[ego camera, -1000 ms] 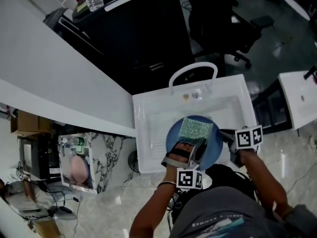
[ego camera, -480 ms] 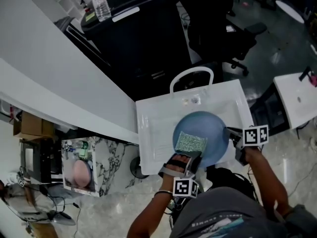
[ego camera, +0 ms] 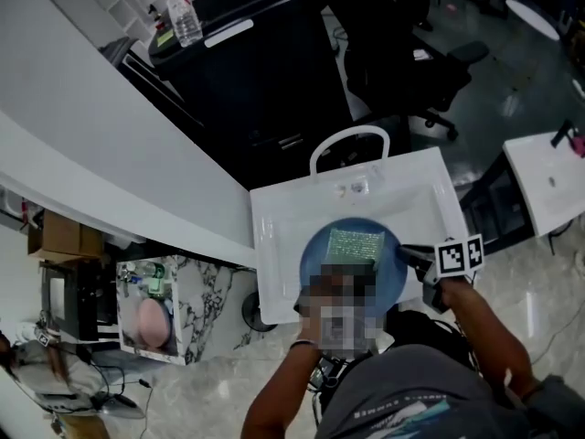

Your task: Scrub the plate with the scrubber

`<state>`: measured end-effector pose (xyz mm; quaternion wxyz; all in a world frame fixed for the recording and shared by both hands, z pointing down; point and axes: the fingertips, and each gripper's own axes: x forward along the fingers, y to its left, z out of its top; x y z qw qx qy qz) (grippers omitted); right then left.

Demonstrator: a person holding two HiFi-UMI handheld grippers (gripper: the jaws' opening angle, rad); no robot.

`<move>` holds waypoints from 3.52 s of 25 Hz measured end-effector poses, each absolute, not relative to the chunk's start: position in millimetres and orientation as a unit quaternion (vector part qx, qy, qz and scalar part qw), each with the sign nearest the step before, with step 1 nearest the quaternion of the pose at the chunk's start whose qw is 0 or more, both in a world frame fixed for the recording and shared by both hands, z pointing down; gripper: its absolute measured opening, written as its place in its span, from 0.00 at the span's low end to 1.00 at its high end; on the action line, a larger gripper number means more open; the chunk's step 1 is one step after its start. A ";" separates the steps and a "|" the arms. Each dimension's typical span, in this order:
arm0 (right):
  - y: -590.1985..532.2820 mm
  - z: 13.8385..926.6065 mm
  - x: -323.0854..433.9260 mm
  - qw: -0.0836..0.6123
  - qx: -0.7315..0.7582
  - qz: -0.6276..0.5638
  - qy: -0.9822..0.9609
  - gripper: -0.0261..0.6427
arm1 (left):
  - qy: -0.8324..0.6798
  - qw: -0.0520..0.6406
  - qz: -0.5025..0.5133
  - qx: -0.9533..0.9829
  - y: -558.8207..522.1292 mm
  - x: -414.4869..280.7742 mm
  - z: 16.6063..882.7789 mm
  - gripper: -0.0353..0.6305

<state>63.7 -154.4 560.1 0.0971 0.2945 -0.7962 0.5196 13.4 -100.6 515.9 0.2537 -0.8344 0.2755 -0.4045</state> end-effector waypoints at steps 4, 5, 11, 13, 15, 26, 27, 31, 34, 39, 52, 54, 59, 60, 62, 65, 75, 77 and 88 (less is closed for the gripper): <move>-166.7 555.8 77.5 0.081 0.308 0.521 -0.792 0.12 | 0.224 0.240 -0.397 -0.857 -80.6 43.9 528.8 0.16; -171.0 556.0 84.8 0.080 0.317 0.519 -0.790 0.12 | 0.212 0.235 -0.394 -0.863 -73.5 50.6 531.5 0.16; -199.5 556.6 124.0 0.065 0.364 0.510 -0.776 0.13 | 0.183 0.196 -0.392 -0.880 -46.7 58.6 543.5 0.16; -206.1 556.8 133.6 0.070 0.384 0.508 -0.767 0.13 | 0.199 0.197 -0.395 -0.875 -49.6 47.2 544.4 0.16; -209.4 556.3 135.3 0.073 0.391 0.509 -0.763 0.13 | 0.226 0.209 -0.399 -0.864 -56.7 32.2 541.8 0.16; -170.9 559.0 61.9 0.102 0.299 0.522 -0.792 0.13 | 0.302 0.224 -0.401 -0.836 -109.2 -1.0 518.6 0.16; -168.6 558.1 57.9 0.102 0.294 0.522 -0.794 0.13 | 0.295 0.225 -0.402 -0.837 -109.0 3.0 520.0 0.16; -168.2 554.9 56.3 0.097 0.289 0.519 -0.799 0.13 | 0.263 0.231 -0.403 -0.846 -100.0 24.1 527.1 0.16; -172.4 556.1 66.4 0.095 0.301 0.518 -0.795 0.13 | 0.238 0.233 -0.401 -0.853 -88.5 38.0 533.1 0.16; -185.2 555.4 89.5 0.081 0.326 0.517 -0.787 0.13 | 0.206 0.227 -0.399 -0.864 -69.4 45.6 540.9 0.16; -209.5 549.1 110.7 0.079 0.368 0.509 -0.774 0.13 | 0.258 0.228 -0.378 -0.859 -63.0 14.6 522.2 0.15; -207.9 553.1 108.1 0.079 0.364 0.513 -0.773 0.13 | 0.278 0.234 -0.369 -0.856 -66.7 8.3 510.0 0.15; -205.1 569.6 114.2 0.084 0.372 0.526 -0.760 0.12 | 0.335 0.254 -0.351 -0.836 -80.5 -16.7 476.7 0.15; -204.6 573.4 117.9 0.089 0.379 0.527 -0.755 0.12 | 0.348 0.257 -0.350 -0.831 -84.9 -24.0 471.8 0.15; -204.2 581.1 124.3 0.094 0.385 0.529 -0.750 0.12 | 0.370 0.258 -0.352 -0.820 -96.4 -40.1 467.8 0.15; -202.0 590.9 132.7 0.092 0.384 0.534 -0.748 0.13 | 0.396 0.250 -0.368 -0.803 -120.4 -66.8 475.8 0.15; -191.3 607.9 164.5 0.118 0.400 0.548 -0.725 0.13 | 0.420 0.176 -0.449 -0.769 -237.4 -137.3 577.9 0.15; -192.3 610.5 166.4 0.119 0.395 0.548 -0.728 0.13 | 0.414 0.158 -0.469 -0.764 -256.0 -146.2 605.9 0.15; -208.6 637.2 176.5 0.122 0.369 0.577 -0.718 0.13 | 0.384 0.103 -0.527 -0.751 -309.5 -162.1 695.9 0.16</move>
